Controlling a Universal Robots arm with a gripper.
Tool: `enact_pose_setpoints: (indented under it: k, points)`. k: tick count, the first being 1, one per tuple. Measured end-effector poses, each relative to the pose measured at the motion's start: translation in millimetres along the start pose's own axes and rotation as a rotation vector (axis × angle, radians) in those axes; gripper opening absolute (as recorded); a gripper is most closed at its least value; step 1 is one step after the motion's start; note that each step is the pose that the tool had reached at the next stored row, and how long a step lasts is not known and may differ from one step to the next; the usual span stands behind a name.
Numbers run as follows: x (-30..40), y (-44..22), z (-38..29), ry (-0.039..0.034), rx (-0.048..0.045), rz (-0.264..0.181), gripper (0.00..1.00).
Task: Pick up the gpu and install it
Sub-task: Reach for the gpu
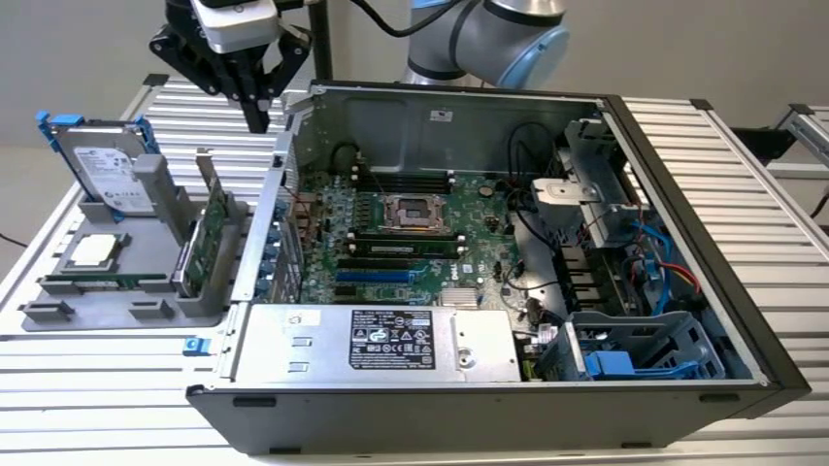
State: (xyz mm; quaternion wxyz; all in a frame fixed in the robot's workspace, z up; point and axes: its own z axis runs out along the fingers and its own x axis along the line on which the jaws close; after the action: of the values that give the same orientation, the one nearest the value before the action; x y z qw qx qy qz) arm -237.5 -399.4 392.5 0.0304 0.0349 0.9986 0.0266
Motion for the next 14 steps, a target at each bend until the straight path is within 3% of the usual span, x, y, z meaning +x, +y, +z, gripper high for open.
enact_pose_setpoints:
  k: [14]
  points:
    - [24.1,-1.6,-1.5,0.0,-0.0001,0.0,0.0]
